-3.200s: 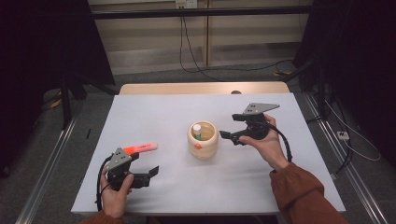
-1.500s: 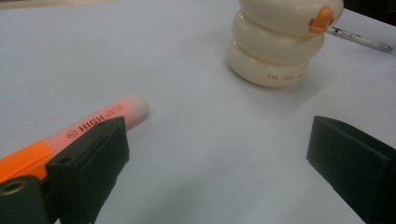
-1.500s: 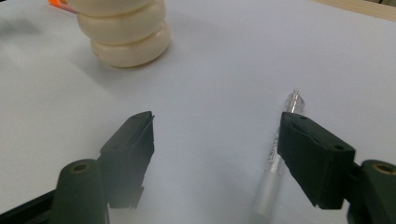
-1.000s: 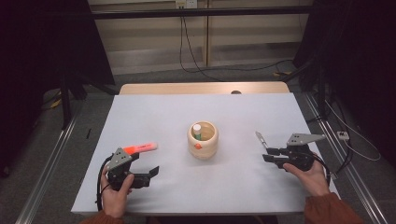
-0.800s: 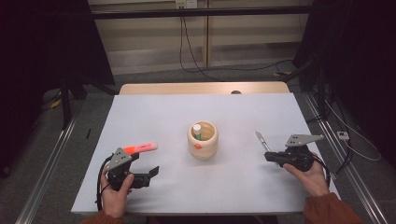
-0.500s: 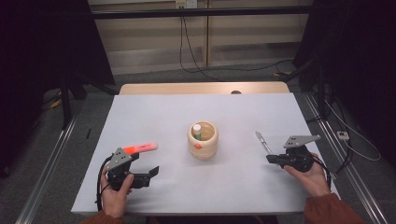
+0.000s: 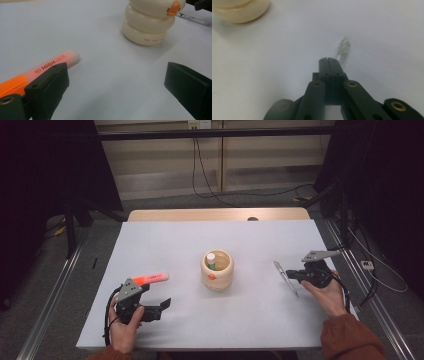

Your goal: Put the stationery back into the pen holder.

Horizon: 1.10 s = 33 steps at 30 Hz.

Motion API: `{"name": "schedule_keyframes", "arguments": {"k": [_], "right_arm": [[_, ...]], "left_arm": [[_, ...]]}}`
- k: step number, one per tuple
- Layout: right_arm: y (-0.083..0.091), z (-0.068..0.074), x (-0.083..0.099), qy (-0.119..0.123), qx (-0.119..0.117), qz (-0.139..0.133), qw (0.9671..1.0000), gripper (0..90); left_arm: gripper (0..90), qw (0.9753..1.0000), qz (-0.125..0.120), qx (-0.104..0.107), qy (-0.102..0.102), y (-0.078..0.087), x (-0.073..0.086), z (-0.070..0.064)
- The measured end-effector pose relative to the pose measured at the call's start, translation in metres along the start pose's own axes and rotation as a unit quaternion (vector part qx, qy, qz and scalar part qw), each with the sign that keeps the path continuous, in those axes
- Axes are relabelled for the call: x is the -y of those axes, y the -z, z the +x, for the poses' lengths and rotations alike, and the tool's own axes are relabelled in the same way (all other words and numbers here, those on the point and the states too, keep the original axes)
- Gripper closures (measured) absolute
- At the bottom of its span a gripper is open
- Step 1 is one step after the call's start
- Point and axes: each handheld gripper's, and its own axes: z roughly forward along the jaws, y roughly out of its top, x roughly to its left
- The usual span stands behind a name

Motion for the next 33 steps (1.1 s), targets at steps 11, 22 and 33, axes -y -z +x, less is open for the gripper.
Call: {"name": "schedule_keyframes", "arguments": {"k": [11,22,33], "right_arm": [[-0.043,-0.022,-0.026,-0.032,0.059,0.015,0.9976,90.0],[-0.062,-0.027,-0.024,-0.037,0.069,0.038,0.9963,90.0],[-0.065,-0.023,-0.025,-0.035,0.061,0.038,0.9968,90.0]], "left_arm": [[5.5,1.0000,-0.001,0.001,0.001,0.001,0.000,0.001],[5.5,1.0000,0.000,0.001,0.000,0.001,0.000,0.001],[5.5,1.0000,-0.001,0.002,-0.001,0.000,0.000,0.001]]}}
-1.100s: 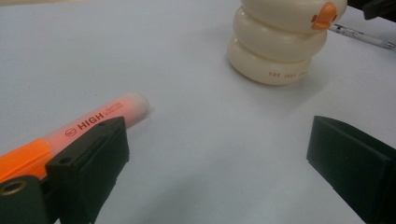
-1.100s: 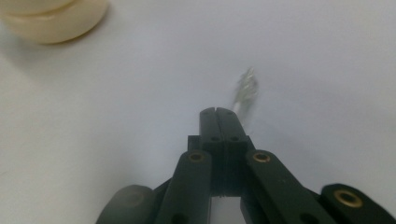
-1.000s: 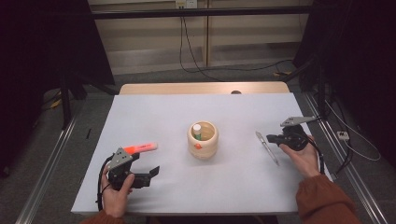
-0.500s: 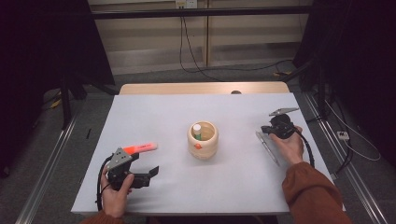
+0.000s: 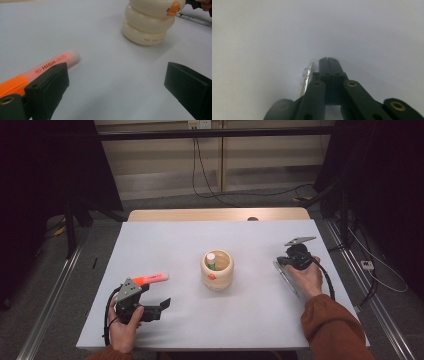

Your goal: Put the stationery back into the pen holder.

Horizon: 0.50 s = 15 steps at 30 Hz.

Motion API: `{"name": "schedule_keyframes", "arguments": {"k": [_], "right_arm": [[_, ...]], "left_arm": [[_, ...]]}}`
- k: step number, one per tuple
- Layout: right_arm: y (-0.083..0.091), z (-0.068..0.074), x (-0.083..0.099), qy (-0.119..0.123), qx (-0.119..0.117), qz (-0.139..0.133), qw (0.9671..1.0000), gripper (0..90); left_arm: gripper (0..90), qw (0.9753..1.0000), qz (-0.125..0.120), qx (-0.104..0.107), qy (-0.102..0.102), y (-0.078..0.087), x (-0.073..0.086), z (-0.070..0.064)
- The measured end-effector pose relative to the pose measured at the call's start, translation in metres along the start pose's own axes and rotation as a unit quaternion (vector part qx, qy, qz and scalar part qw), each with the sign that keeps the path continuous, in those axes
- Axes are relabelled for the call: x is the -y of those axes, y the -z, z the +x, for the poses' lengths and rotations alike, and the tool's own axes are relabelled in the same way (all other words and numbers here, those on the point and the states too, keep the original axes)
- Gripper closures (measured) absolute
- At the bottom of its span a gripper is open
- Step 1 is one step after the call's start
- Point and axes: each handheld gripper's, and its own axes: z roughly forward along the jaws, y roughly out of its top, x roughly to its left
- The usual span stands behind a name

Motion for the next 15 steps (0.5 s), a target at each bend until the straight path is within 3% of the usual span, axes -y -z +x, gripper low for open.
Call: {"name": "schedule_keyframes", "arguments": {"k": [15], "right_arm": [[-0.0036,0.0082,-0.0030,0.005,-0.025,-0.004,0.9997,90.0]], "left_arm": [[5.5,1.0000,0.001,-0.001,0.000,0.0004,-0.0001,0.0001]]}}
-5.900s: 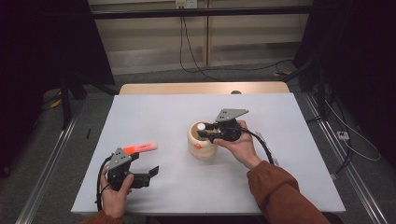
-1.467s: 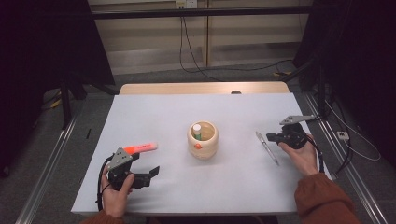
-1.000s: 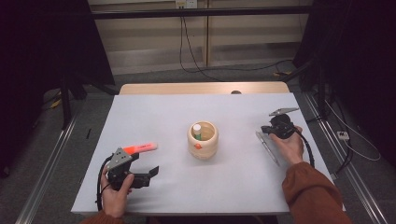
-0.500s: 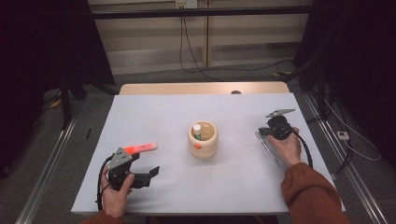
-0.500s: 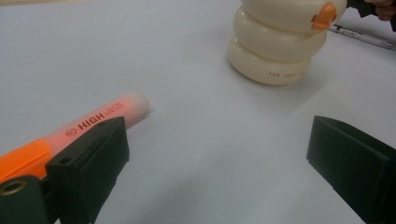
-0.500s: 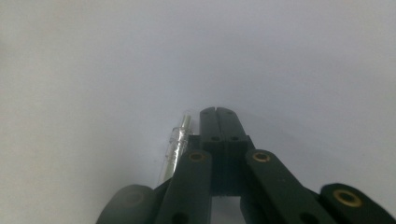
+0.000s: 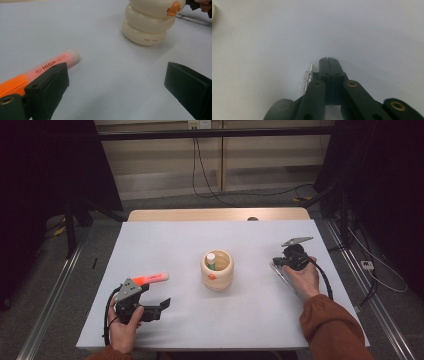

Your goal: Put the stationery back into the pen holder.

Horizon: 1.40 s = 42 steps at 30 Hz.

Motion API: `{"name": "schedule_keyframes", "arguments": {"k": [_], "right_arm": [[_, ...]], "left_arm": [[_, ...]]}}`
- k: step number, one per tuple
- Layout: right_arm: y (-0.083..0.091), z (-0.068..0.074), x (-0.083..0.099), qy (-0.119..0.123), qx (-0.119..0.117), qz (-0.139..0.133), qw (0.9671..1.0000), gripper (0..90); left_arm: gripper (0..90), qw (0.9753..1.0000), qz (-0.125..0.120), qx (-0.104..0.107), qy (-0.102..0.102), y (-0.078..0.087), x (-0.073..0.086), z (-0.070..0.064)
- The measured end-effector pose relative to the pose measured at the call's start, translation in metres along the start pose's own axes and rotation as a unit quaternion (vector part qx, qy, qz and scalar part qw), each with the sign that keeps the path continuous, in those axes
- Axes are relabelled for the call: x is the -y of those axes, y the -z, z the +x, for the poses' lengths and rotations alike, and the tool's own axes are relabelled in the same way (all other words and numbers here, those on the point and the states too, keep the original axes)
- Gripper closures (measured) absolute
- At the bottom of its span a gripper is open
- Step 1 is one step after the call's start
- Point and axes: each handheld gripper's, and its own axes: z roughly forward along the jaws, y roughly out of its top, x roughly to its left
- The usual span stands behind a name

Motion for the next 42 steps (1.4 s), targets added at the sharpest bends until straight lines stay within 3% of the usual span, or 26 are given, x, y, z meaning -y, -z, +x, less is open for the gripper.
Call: {"name": "schedule_keyframes", "arguments": {"k": [13,23,28,34,40,42], "right_arm": [[-0.004,0.018,-0.005,0.020,-0.036,0.005,0.9991,90.0],[-0.006,0.025,-0.007,0.032,-0.061,0.007,0.9976,90.0],[-0.005,0.024,-0.008,0.030,-0.059,0.008,0.9978,90.0],[0.013,0.008,-0.007,0.009,-0.067,-0.021,0.9975,89.4],[0.040,0.002,-0.002,0.009,-0.076,-0.043,0.9962,76.5],[0.048,0.002,0.003,0.011,-0.076,-0.044,0.9961,67.5]], "left_arm": [[5.5,1.0000,-0.001,0.001,0.001,0.000,0.000,0.000],[5.5,1.0000,0.000,0.000,0.000,0.000,0.000,0.000],[5.5,1.0000,0.001,0.001,0.000,0.000,0.000,0.000],[5.5,1.0000,-0.001,0.001,0.005,0.000,0.000,0.000],[5.5,1.0000,-0.001,0.000,0.004,0.001,0.000,0.000],[5.5,1.0000,0.000,0.000,0.001,0.001,0.000,0.000]]}}
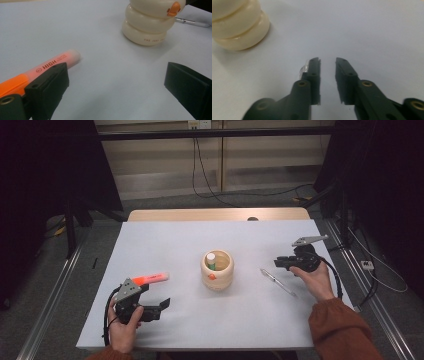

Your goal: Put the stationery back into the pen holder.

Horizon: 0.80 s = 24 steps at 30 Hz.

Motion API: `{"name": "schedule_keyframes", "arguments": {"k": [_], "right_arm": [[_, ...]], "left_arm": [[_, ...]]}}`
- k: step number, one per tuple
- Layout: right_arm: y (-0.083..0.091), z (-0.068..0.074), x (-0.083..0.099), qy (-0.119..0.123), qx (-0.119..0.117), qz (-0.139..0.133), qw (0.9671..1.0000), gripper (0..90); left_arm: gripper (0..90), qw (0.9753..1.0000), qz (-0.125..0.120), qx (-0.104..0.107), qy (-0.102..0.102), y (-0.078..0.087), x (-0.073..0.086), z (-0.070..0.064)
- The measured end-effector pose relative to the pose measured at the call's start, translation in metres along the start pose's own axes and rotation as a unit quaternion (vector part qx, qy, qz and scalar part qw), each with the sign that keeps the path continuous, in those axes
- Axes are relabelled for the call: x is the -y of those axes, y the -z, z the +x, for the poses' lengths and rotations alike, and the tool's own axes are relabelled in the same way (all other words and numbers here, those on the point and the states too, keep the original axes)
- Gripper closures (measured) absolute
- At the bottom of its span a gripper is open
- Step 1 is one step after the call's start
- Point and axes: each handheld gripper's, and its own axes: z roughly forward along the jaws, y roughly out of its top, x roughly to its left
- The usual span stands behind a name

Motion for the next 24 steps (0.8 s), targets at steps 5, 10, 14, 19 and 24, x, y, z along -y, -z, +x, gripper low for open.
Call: {"name": "schedule_keyframes", "arguments": {"k": [5,10,14,19,24], "right_arm": [[0.012,0.006,0.009,-0.005,-0.003,0.022,0.9997,44.2],[0.021,0.012,0.015,0.000,0.017,0.050,0.9986,24.1],[0.025,0.012,0.018,0.005,0.026,0.077,0.9967,19.8],[0.022,0.016,0.015,0.015,0.021,0.138,0.9900,30.1],[0.017,0.025,0.006,0.008,0.019,0.192,0.9813,33.2]], "left_arm": [[5.5,1.0000,-0.002,0.001,0.000,-0.001,0.000,-0.001],[5.5,1.0000,-0.001,0.001,-0.001,0.000,0.000,0.000],[5.5,1.0000,-0.002,0.001,0.000,-0.001,0.000,-0.001],[5.5,1.0000,-0.002,0.001,0.003,-0.001,0.000,-0.001],[5.5,1.0000,-0.003,0.001,0.003,-0.001,0.000,-0.001]]}}
